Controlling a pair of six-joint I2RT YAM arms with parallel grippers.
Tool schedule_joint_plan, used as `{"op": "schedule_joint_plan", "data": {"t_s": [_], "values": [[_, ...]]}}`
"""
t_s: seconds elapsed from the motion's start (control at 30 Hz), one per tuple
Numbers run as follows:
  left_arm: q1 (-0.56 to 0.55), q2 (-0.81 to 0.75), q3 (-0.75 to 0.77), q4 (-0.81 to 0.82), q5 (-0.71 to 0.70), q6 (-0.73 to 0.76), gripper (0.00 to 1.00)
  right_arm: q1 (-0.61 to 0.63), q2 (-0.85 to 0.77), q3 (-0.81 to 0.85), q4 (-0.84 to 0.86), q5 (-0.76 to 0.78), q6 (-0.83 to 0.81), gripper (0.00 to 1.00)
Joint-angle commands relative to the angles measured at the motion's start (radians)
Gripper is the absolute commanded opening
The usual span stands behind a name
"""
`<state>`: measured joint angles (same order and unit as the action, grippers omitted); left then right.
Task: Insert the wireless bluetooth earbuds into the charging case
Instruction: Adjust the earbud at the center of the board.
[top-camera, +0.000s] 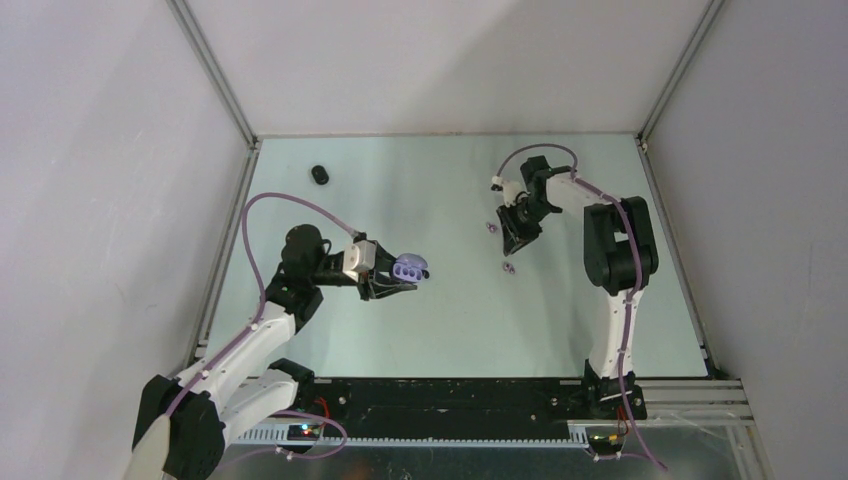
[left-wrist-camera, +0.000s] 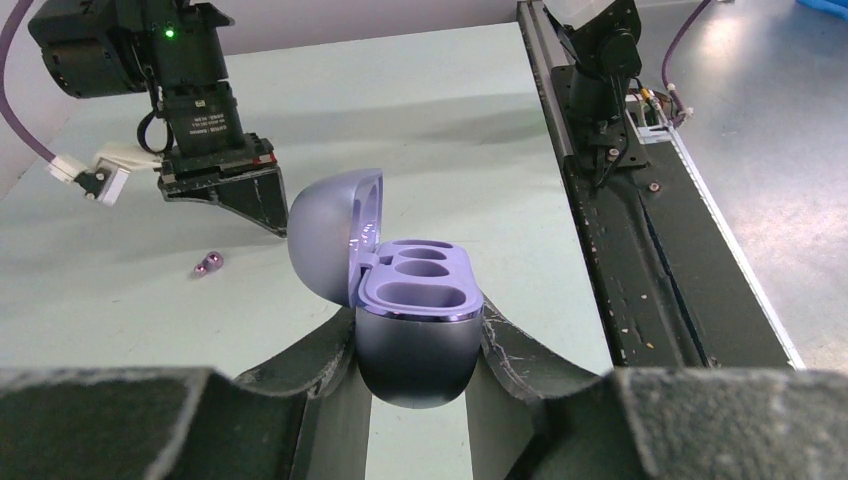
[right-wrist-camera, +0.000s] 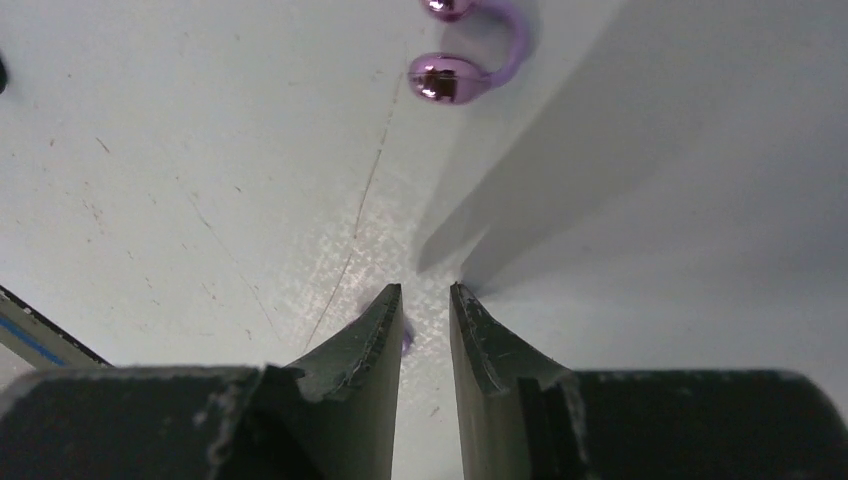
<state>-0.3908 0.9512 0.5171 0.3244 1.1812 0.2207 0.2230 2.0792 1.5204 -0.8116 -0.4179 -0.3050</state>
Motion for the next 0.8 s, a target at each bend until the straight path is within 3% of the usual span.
{"op": "schedule_joint_plan", "data": {"t_s": [0.0, 0.77], "values": [[-0.007, -0.003, 0.052, -0.004, -0.003, 0.035, 0.0, 0.01, 0.013, 0.013, -0.062, -0.019, -0.043, 0.28], [-0.007, -0.015, 0.058, -0.015, 0.001, 0.04, 0.0, -0.011, 0.016, 0.007, -0.135, -0.087, -0.104, 0.35]]}}
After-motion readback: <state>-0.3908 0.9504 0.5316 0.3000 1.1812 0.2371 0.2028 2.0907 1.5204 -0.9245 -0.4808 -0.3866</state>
